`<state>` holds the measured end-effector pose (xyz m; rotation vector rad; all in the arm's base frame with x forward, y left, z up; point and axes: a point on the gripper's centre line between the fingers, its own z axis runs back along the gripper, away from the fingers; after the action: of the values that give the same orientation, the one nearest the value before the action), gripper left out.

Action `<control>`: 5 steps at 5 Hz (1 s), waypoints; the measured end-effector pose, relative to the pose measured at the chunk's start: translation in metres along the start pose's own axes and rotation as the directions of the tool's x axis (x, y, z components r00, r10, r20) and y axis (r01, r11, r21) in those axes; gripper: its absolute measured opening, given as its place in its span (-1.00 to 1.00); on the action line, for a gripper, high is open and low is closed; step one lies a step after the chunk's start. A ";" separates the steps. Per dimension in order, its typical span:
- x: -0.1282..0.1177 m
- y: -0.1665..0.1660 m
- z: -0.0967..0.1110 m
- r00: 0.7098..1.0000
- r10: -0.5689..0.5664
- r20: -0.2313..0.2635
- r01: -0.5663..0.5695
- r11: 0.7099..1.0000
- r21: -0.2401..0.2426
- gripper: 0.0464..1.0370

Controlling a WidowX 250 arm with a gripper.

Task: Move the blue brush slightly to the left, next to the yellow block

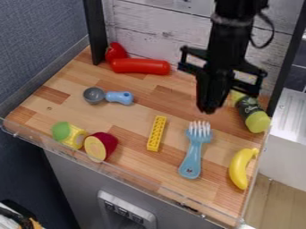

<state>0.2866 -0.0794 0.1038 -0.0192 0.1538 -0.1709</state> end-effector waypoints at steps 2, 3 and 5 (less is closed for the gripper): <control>0.007 -0.004 -0.007 1.000 -0.009 0.030 0.010 1.000 -0.006 -0.98; 0.013 -0.005 -0.029 0.990 0.135 0.030 -0.135 0.991 -0.022 -0.98; 0.027 -0.007 -0.071 0.939 0.340 0.045 -0.338 0.940 -0.050 -0.98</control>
<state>0.3013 -0.0911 0.0302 -0.0381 0.1051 0.1785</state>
